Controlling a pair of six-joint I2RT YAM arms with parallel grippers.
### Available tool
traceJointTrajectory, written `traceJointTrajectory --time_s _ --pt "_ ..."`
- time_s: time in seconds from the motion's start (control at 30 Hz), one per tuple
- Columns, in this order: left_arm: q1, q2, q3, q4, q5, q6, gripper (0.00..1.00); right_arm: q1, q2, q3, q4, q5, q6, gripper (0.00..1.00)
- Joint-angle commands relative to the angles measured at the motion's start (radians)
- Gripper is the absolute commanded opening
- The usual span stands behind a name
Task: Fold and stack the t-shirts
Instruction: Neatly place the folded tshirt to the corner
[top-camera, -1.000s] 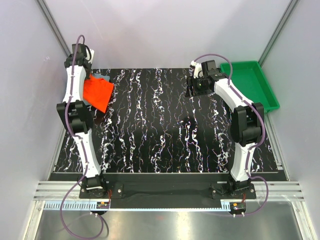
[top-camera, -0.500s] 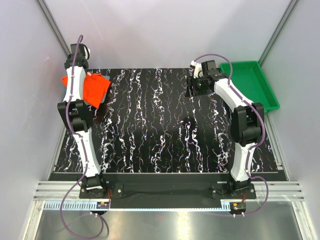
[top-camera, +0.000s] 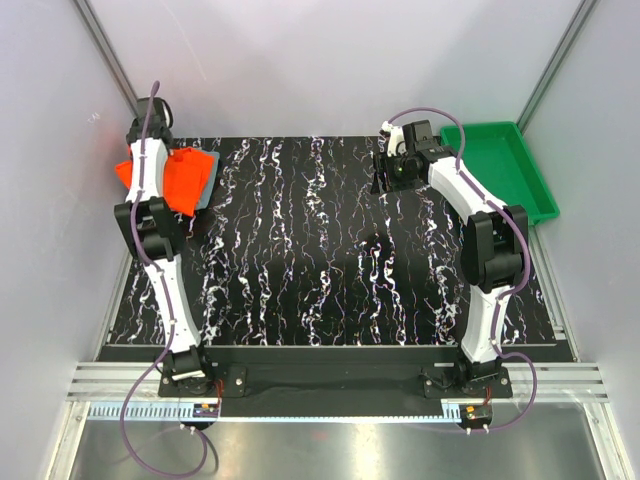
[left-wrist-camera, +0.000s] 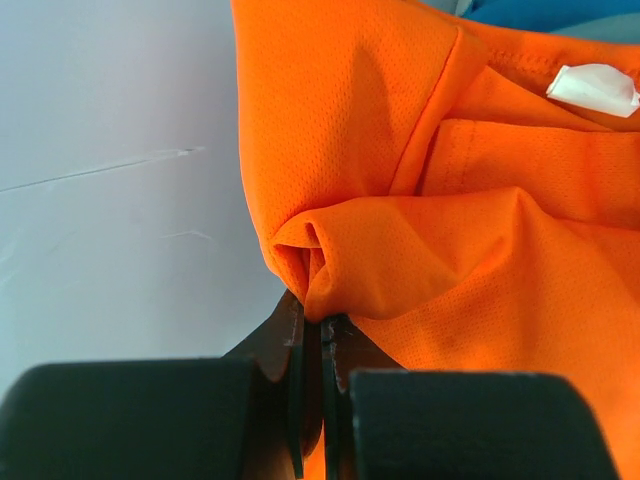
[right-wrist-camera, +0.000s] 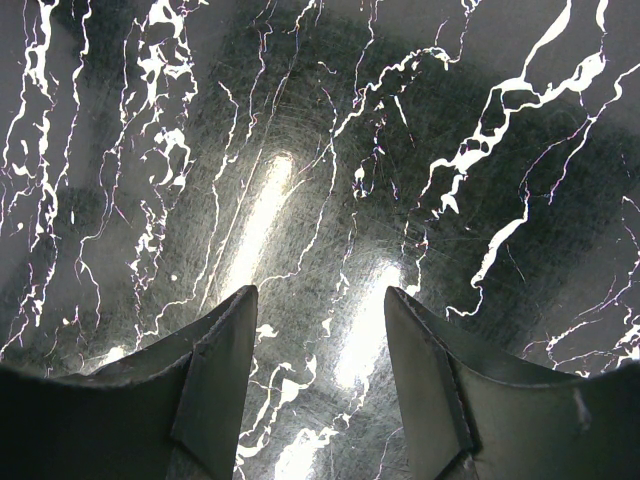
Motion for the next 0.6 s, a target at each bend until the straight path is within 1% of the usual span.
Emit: traceJointTrajectory --time_s 0.0,0.47,0.57 --pt "0.006 0.026 0.045 0.04 -0.056 0.018 0.0 0.007 -0.018 0.017 0.023 -0.009 0.003 0.61" --pt "0.004 0.143 0.031 0.046 -0.075 0.038 0.0 0.012 -0.038 -0.003 0.004 0.003 -0.022 0.61" --pt "0.006 0.157 0.015 0.067 -0.112 0.038 0.0 0.023 -0.046 -0.011 0.005 0.009 -0.03 0.61"
